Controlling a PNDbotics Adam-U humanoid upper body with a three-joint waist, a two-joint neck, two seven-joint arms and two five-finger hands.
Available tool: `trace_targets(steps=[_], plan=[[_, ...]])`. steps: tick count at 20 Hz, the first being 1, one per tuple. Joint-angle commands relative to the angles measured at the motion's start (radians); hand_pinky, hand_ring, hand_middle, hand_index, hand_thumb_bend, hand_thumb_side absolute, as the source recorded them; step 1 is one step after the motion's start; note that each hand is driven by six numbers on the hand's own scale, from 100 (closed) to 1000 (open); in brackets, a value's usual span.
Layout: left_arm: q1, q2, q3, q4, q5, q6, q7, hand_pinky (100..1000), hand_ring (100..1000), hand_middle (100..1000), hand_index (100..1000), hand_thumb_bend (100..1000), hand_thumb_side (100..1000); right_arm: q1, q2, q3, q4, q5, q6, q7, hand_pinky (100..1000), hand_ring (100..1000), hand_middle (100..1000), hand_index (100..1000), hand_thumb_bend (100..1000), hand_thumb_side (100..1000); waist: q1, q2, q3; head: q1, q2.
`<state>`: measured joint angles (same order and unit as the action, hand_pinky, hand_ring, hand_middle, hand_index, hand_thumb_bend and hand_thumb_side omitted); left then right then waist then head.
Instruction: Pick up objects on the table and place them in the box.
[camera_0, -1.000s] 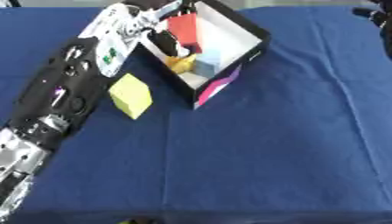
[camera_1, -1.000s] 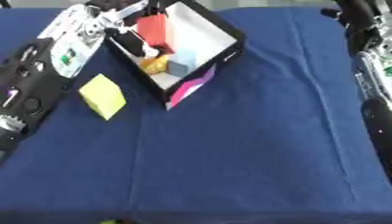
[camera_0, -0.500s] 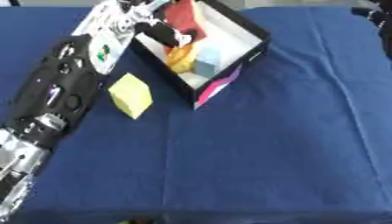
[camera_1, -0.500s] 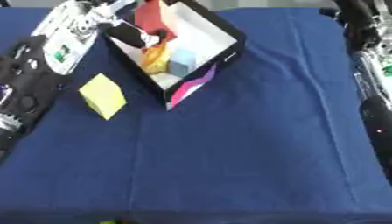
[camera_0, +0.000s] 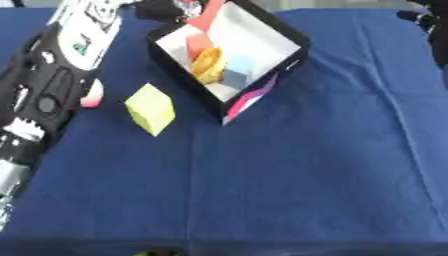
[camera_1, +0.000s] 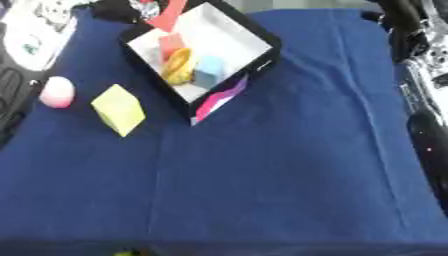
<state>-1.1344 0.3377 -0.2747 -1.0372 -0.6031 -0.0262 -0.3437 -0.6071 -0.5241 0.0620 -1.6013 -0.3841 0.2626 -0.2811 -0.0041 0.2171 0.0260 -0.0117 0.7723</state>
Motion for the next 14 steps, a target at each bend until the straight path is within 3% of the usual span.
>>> trace_targets(steps=[1, 3, 10, 13, 14], plan=[[-0.017, 0.025, 0.006, -0.017, 0.003, -0.008, -0.025, 887, 820, 745, 831, 205, 100, -0.015, -0.029, -0.007, -0.019, -0.004, 0.000, -0.002, 808, 887, 788, 858, 222, 542, -0.014, -0.036, 0.000, -0.003, -0.002], [-0.017, 0.025, 0.005, -0.013, 0.002, -0.016, -0.057, 889, 818, 732, 794, 424, 100, -0.015, -0.029, -0.006, -0.019, -0.004, 0.000, -0.002, 808, 887, 788, 857, 221, 542, -0.013, -0.035, 0.000, -0.001, -0.002], [-0.017, 0.020, 0.006, -0.015, -0.054, -0.016, -0.058, 901, 833, 751, 826, 337, 100, -0.018, -0.027, -0.004, -0.019, -0.005, 0.001, -0.001, 809, 887, 788, 856, 226, 538, -0.013, -0.035, -0.001, 0.001, -0.002], [-0.017, 0.018, 0.008, -0.013, -0.067, -0.010, -0.028, 897, 830, 746, 839, 373, 391, -0.020, -0.025, -0.004, -0.019, -0.006, 0.000, -0.002, 809, 887, 788, 856, 224, 539, -0.013, -0.036, 0.000, 0.002, -0.002], [-0.018, 0.016, 0.007, -0.012, -0.074, -0.008, -0.016, 897, 831, 750, 865, 405, 588, -0.020, -0.025, -0.003, -0.019, -0.007, 0.001, -0.002, 809, 887, 788, 856, 175, 566, -0.014, -0.036, 0.000, 0.001, -0.002]])
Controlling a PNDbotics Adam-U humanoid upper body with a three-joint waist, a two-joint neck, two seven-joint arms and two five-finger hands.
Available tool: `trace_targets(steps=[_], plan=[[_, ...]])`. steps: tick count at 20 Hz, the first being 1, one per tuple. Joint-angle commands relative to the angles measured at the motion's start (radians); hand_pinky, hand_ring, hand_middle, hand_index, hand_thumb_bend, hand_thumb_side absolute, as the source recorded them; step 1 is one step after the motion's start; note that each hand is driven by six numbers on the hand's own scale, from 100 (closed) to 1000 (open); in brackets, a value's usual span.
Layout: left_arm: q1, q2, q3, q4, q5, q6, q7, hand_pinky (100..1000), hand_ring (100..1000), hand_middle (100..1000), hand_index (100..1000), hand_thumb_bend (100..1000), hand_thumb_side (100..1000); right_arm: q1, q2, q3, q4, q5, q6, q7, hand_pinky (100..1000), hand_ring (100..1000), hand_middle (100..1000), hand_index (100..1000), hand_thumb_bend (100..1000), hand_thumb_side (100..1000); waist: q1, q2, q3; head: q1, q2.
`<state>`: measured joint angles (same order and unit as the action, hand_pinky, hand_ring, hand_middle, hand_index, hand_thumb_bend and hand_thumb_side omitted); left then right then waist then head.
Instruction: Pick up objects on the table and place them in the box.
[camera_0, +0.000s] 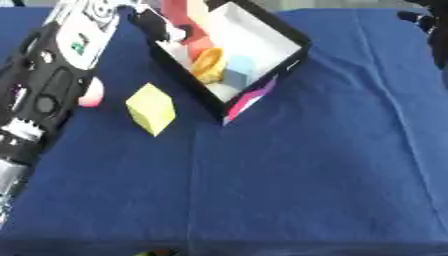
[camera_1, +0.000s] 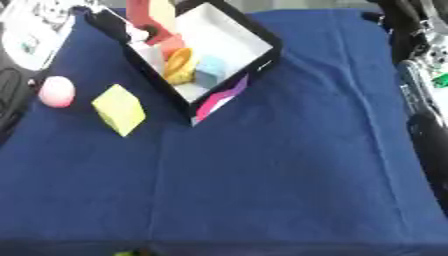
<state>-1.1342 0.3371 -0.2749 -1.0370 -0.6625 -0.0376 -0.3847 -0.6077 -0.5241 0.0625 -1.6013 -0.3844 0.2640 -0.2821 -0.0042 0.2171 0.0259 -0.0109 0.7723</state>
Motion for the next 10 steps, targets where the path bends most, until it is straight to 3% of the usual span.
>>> trace_targets(steps=[1, 4, 5, 6, 8, 10], plan=[[-0.018, 0.014, 0.007, -0.010, -0.022, 0.008, 0.038, 898, 833, 757, 889, 428, 763, -0.021, -0.024, -0.003, -0.019, -0.006, 0.000, -0.001, 809, 887, 788, 855, 164, 572, -0.014, -0.036, -0.001, 0.001, -0.002], [-0.020, -0.003, 0.005, 0.012, -0.061, 0.022, 0.075, 897, 840, 764, 886, 451, 875, -0.023, -0.021, 0.000, -0.019, -0.006, 0.001, 0.000, 810, 887, 788, 855, 162, 574, -0.015, -0.036, -0.004, 0.004, -0.002], [-0.020, -0.010, 0.005, 0.020, -0.078, 0.026, 0.086, 899, 844, 776, 889, 428, 955, -0.023, -0.020, 0.001, -0.019, -0.006, 0.002, 0.000, 810, 887, 788, 855, 161, 575, -0.015, -0.036, -0.006, 0.004, -0.002], [-0.019, -0.016, 0.007, 0.029, -0.090, 0.031, 0.097, 900, 842, 776, 887, 374, 1000, -0.023, -0.020, 0.001, -0.018, -0.006, 0.002, 0.000, 810, 888, 788, 854, 161, 575, -0.015, -0.035, -0.007, 0.004, -0.002], [-0.019, -0.022, 0.011, 0.035, -0.098, 0.041, 0.121, 888, 828, 764, 870, 287, 1000, -0.024, -0.019, 0.001, -0.018, -0.006, 0.002, 0.000, 810, 888, 788, 854, 160, 575, -0.014, -0.035, -0.007, 0.004, -0.002], [-0.018, -0.019, 0.020, 0.028, -0.083, 0.058, 0.153, 871, 808, 740, 852, 120, 972, -0.024, -0.019, 0.000, -0.019, -0.006, 0.002, -0.001, 810, 887, 787, 853, 161, 573, -0.013, -0.035, -0.005, 0.001, -0.002]])
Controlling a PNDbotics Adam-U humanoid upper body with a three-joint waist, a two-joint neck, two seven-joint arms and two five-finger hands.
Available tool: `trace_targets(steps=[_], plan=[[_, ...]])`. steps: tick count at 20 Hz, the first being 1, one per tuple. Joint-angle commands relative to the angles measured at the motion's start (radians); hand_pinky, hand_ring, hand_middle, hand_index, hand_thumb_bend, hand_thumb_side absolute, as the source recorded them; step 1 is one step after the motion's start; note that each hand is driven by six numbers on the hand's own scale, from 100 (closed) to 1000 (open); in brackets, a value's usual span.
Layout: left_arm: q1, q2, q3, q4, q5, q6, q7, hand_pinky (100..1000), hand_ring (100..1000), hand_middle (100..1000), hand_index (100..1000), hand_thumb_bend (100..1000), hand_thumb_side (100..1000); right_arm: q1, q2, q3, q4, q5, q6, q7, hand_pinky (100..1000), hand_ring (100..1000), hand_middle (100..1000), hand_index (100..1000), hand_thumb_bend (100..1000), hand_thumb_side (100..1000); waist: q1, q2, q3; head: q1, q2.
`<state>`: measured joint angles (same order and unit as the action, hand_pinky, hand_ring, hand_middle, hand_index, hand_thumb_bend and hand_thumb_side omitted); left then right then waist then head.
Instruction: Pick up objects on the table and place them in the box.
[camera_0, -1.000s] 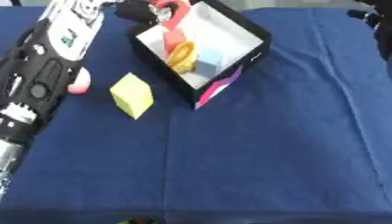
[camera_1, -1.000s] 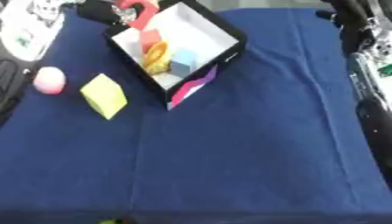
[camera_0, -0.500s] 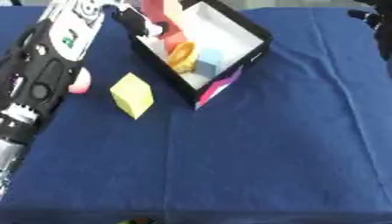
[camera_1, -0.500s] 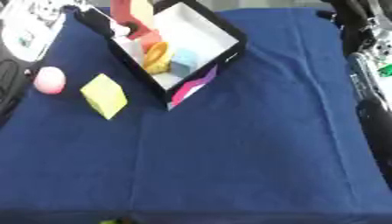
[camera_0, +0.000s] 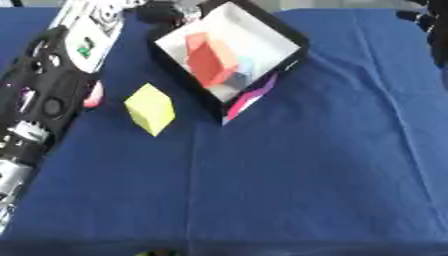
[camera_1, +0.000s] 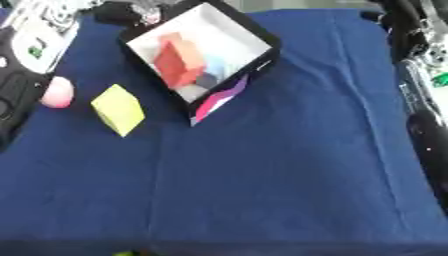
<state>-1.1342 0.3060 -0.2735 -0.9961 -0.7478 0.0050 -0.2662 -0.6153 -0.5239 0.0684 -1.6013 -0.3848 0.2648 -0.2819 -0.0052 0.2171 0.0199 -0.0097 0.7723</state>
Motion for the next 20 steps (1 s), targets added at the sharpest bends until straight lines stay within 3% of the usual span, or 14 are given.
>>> trace_targets(steps=[1, 6, 14, 20], plan=[[-0.017, 0.018, 0.022, -0.022, 0.017, 0.027, 0.049, 868, 803, 734, 852, 100, 938, -0.016, -0.021, -0.006, -0.020, -0.006, 0.001, -0.002, 810, 887, 787, 854, 162, 572, -0.011, -0.035, 0.001, -0.002, -0.002], [-0.023, 0.096, 0.032, -0.092, 0.114, 0.060, 0.030, 859, 796, 739, 862, 100, 806, -0.008, -0.033, -0.011, -0.023, -0.007, -0.002, -0.007, 811, 888, 787, 854, 164, 569, -0.007, -0.039, 0.010, -0.018, -0.002], [-0.005, 0.281, 0.050, -0.142, 0.199, 0.063, -0.067, 858, 808, 755, 870, 100, 733, 0.008, -0.053, -0.016, -0.023, -0.006, -0.002, -0.014, 813, 889, 788, 855, 167, 567, -0.001, -0.047, 0.026, -0.047, -0.002], [0.025, 0.391, 0.053, -0.141, 0.239, 0.026, -0.155, 871, 830, 773, 880, 100, 746, 0.011, -0.059, -0.017, -0.024, -0.007, -0.002, -0.016, 814, 889, 788, 855, 169, 565, -0.004, -0.049, 0.035, -0.057, -0.002]])
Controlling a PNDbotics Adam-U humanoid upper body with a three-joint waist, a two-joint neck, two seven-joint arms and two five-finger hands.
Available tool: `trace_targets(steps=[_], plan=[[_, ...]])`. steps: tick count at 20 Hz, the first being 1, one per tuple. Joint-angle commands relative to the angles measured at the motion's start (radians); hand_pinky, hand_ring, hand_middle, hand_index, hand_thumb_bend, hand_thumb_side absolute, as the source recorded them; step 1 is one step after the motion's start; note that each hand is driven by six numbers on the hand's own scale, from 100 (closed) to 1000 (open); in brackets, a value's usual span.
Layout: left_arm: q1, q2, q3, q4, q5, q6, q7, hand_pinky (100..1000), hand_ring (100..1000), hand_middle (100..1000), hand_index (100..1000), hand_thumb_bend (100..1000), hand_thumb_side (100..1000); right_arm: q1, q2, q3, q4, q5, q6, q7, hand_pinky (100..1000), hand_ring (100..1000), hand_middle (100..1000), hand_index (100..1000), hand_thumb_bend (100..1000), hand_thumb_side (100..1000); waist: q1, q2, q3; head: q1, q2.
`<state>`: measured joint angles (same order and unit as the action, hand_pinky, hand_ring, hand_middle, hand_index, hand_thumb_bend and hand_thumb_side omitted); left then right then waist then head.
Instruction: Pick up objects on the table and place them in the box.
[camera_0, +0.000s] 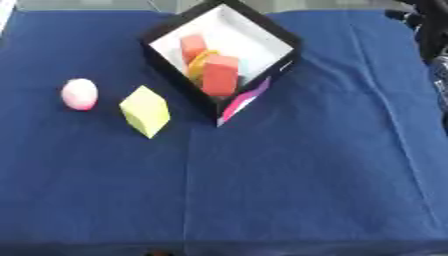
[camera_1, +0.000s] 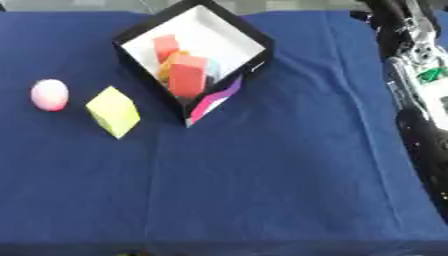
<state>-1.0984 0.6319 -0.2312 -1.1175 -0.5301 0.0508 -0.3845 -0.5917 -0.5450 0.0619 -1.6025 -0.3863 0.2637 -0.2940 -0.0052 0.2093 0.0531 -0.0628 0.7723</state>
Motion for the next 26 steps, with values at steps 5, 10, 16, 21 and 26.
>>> trace_targets(steps=[5, 10, 16, 21, 26], plan=[[0.027, 0.127, -0.010, -0.073, 0.108, -0.100, -0.176, 869, 828, 768, 883, 100, 749, -0.013, -0.040, -0.008, -0.024, -0.004, 0.001, -0.002, 814, 890, 788, 856, 167, 568, -0.005, -0.040, 0.005, -0.004, -0.002], [0.097, 0.217, -0.070, -0.252, 0.249, -0.175, -0.292, 871, 838, 774, 881, 100, 720, -0.013, -0.043, -0.007, -0.024, -0.001, 0.002, -0.001, 815, 891, 788, 856, 168, 569, -0.002, -0.036, 0.001, -0.011, -0.002], [0.150, 0.275, -0.122, -0.413, 0.341, -0.175, -0.376, 873, 845, 809, 885, 205, 667, -0.016, -0.042, -0.004, -0.026, -0.001, 0.004, 0.000, 815, 891, 788, 857, 168, 572, 0.000, -0.033, -0.005, -0.023, -0.002], [0.171, 0.288, -0.163, -0.450, 0.353, -0.192, -0.430, 878, 854, 794, 854, 307, 428, -0.017, -0.041, 0.004, -0.021, 0.004, 0.009, 0.007, 816, 892, 789, 857, 167, 577, 0.002, -0.031, -0.011, -0.017, -0.002], [0.203, 0.308, -0.200, -0.455, 0.347, -0.226, -0.491, 885, 864, 782, 839, 404, 332, -0.016, -0.044, 0.006, -0.020, 0.007, 0.010, 0.009, 816, 893, 789, 857, 166, 580, 0.003, -0.028, -0.017, -0.008, -0.002]])
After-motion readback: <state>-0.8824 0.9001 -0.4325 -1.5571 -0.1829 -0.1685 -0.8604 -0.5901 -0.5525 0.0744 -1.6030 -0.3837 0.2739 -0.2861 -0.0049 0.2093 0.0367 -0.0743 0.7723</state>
